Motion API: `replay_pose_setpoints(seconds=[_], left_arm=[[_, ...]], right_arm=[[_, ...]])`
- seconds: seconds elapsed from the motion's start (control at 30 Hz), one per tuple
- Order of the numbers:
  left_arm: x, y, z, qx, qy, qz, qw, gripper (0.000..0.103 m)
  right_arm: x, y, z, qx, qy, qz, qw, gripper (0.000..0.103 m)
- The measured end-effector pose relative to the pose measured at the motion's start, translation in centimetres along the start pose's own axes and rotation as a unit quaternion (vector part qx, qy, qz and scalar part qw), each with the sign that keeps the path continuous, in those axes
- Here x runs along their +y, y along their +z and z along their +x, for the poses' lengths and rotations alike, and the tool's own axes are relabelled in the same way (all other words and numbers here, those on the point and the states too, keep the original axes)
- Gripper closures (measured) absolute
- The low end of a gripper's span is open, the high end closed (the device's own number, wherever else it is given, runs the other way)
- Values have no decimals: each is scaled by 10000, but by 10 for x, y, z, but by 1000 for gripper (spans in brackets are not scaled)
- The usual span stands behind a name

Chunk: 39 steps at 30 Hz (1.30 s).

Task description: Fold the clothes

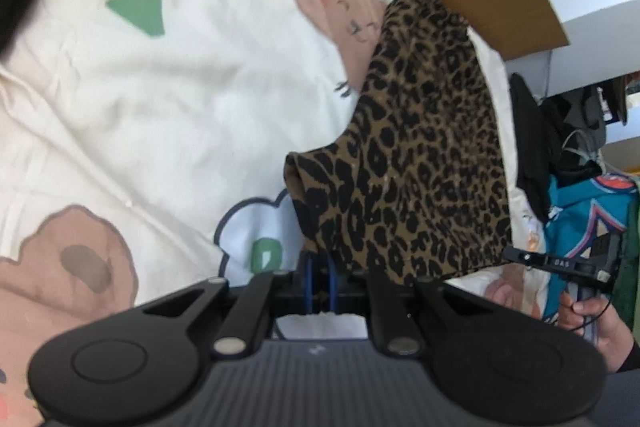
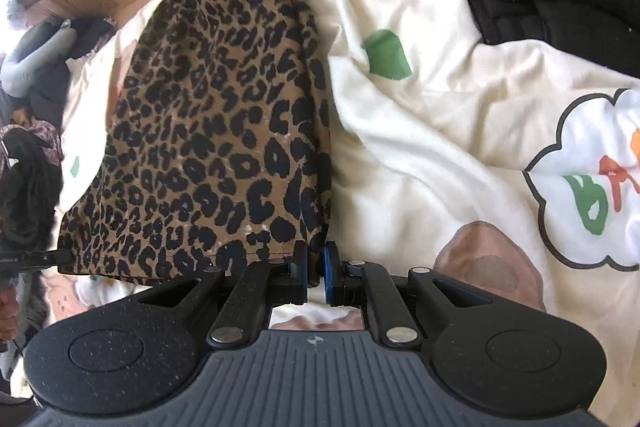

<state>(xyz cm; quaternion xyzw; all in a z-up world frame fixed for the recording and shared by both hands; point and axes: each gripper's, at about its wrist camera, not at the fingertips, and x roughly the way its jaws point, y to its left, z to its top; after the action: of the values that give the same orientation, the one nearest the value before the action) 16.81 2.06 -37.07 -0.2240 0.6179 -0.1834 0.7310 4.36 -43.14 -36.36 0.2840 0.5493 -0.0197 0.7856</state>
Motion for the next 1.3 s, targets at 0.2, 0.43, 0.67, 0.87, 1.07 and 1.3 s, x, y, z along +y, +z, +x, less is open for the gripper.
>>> replay_pose_setpoints(seconds=[0.2,0.43,0.67,0.87,1.07,1.3], left_arm=[[5,-1,14,120,88,-68,9999,93],[6,-1,13,16,140,-8,9999,87],[19,2,13,-57,21,-362,9993,64],[25,5,17,-136,-159,-498,9985,61],[30,2,15,-223,-278,-567,9978,61],[35,-4,20,-165,-593,-650,9960,57]], right_arm=[[-5,4,4,-21,-104,-159,9998,77],[-16,4,4,-136,160,-111,9997,70],[-29,14,14,-13,695,190,9974,66],[-45,24,28,131,1341,662,9887,65],[-48,24,29,268,1644,741,9832,68],[-47,28,36,311,1660,796,9824,67]])
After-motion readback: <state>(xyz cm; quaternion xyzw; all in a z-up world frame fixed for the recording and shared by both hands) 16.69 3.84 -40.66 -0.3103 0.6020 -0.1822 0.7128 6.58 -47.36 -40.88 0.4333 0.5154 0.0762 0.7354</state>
